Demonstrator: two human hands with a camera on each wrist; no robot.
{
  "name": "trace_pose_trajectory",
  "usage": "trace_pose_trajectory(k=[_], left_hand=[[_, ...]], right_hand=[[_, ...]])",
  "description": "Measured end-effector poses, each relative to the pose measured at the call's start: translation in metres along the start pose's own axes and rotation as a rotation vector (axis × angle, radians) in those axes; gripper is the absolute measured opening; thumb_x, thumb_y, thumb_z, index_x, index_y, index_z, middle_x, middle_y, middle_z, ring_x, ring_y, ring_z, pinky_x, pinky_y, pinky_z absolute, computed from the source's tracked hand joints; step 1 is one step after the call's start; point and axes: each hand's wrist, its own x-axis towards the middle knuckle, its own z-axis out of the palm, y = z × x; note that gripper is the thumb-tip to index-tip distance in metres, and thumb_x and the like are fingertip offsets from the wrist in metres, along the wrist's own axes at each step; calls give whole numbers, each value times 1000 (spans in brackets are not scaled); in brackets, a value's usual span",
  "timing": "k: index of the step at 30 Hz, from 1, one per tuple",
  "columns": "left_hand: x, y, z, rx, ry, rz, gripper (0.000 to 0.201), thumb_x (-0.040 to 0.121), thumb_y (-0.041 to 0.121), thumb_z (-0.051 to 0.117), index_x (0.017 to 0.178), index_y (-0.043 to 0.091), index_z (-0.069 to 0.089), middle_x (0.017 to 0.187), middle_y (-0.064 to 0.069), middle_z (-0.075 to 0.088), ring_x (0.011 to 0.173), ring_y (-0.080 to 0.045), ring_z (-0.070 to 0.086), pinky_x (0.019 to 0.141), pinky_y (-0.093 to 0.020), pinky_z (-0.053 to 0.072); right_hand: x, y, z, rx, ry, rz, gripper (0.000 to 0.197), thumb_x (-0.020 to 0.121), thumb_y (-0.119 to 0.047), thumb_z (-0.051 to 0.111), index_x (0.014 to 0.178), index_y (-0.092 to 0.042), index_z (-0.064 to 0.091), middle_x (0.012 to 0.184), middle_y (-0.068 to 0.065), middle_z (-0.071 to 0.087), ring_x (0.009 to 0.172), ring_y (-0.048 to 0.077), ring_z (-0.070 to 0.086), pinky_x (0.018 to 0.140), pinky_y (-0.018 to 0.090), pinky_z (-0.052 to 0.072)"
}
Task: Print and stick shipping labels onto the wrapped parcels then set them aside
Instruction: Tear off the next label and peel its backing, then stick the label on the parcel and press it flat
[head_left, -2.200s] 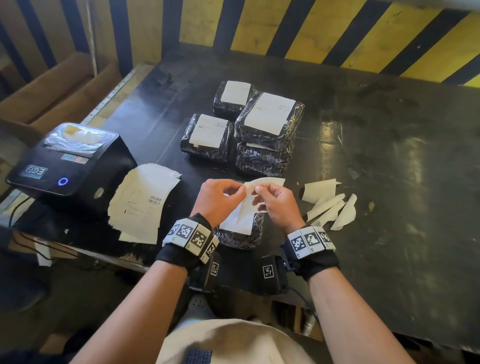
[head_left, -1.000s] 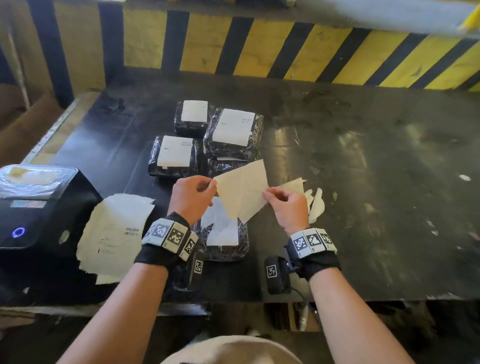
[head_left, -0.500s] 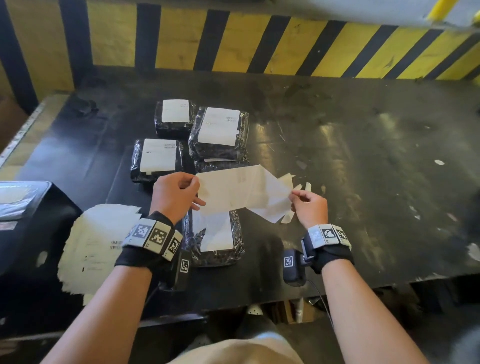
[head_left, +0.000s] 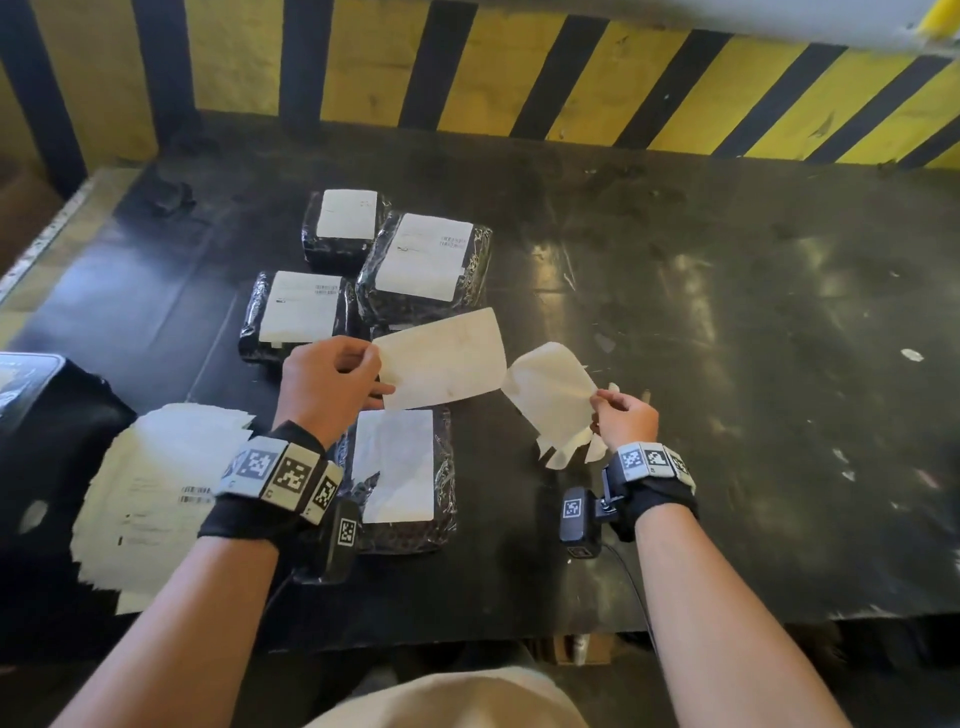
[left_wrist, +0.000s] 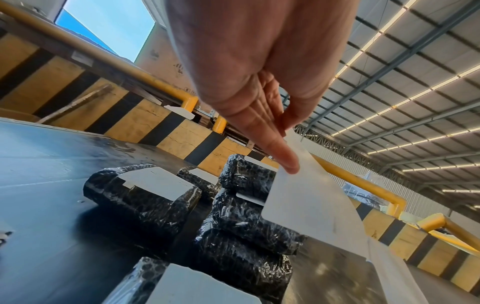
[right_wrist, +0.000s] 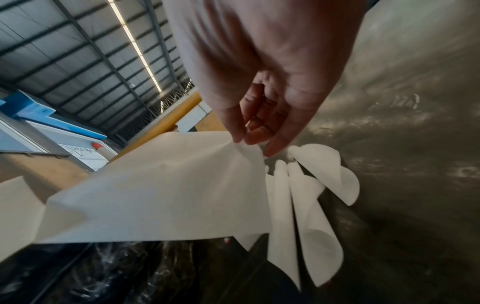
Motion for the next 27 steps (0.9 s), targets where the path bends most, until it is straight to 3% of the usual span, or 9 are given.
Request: trace_pose_trajectory(k=[6,10,12,14,16,19,22,25,27], left_hand=[[-7,-2,0,21,62,-9,8,93,20,61,92,15,67,81,-5,71,66,-12,72,61,-35,60],[-14,-5,-2,55,84,-17,10,93,20,61,93,13,68,80,-4,72,65,-9,72,58,-31,60],[-17,-5,-1,59,90,-15,11,93,20,61,94,12,69,80,-2,72,65,-8,72,56,-27,59],[-20,-6,0,56,100,-8,12,92,20,61,94,12,69,80,-2,72,67,-7,71,56,-26,59],[-23,-6,2,52,116,-4,14,93,20,61,94,10,70,80,-3,72,67,-7,72,57,-28,60],[-27,-6,3,63,133,19,14,92,20,61,93,10,71,82,-4,72,70,-9,72,58,-29,60],[-33,-8,3,122,117,78,16,91,22,62,93,11,73,82,0,71,72,-11,71,63,-31,61],[-42,-11,1,174,100,147,18,90,24,63,94,10,74,79,4,69,71,-7,68,69,-28,60],[-49,-13,-1,199,98,201,17,90,22,63,92,9,75,77,5,68,68,-6,67,68,-18,57]], right_hand=[[11,11,10,-54,-14,92,20,88,-17,67,106,-13,74,100,8,72,94,28,68,91,41,55],[2,5,11,-215,-15,15,24,91,-19,62,111,-12,72,111,7,70,100,26,64,80,24,45],[-6,1,11,-329,4,-31,28,91,-25,60,114,-15,71,120,9,65,103,26,60,76,26,43],[-18,-6,13,-479,40,-93,35,89,-35,59,119,-21,67,136,9,49,121,26,48,84,34,45],[-35,-19,17,-492,66,-183,34,89,-41,56,117,-24,66,133,5,45,120,20,44,85,33,44],[-67,-49,33,-272,-176,-311,31,93,-42,53,107,-18,67,109,2,62,96,14,57,78,26,42],[-95,-73,55,3,-520,-149,40,95,-50,49,108,-15,63,100,6,69,82,19,68,66,28,52],[-111,-82,70,166,-574,-22,49,94,-55,49,118,-13,59,102,9,70,82,22,69,59,29,56],[-118,-83,77,214,-568,-5,48,93,-52,52,118,-11,59,103,10,70,80,21,70,56,27,56]])
